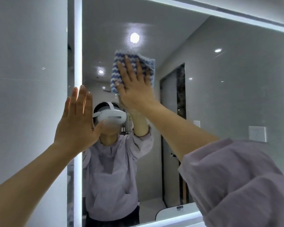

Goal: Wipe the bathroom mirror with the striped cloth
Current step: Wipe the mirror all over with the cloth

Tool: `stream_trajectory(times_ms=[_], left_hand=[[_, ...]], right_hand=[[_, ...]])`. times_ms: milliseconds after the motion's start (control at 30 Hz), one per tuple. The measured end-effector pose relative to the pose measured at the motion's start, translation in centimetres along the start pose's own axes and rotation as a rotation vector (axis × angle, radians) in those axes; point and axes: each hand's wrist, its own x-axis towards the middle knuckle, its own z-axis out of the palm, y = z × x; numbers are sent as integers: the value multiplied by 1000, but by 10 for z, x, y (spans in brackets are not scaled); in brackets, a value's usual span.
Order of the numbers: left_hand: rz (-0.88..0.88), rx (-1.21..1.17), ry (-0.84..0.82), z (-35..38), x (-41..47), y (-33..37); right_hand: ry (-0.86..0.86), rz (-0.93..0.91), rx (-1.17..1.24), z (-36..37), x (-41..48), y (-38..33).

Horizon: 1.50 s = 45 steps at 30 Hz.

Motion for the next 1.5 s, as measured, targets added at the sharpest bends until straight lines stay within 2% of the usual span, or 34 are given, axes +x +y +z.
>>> stream_trajectory(times_ms=[133, 467, 700, 833, 933, 1133, 1233, 1367, 1500], left_hand=[[0, -9, 4, -1, 0, 1], [16, -39, 5, -6, 0, -1], [29, 30, -17, -12, -1, 0], [-22, 66, -56, -12, 4, 1], [-50, 107, -121, -20, 10, 5], [-143, 93, -37, -39, 21, 62], [-163, 14, -79, -46, 27, 105], [-74, 11, -65, -47, 36, 142], [-154, -36, -131, -31, 43, 149]], right_hand=[[-8, -14, 40, 1, 0, -4], [-6, -67, -44, -5, 1, 25], [-21, 98, 54, -17, -17, 113], [-17, 196, 38, -20, -39, 168], [-28, 183, 48, -21, -45, 188], [-33, 178, 91, -17, -43, 190], [-56, 158, 107, -18, -45, 190], [-83, 118, 121, -21, -47, 192], [-97, 112, 135, -21, -47, 193]])
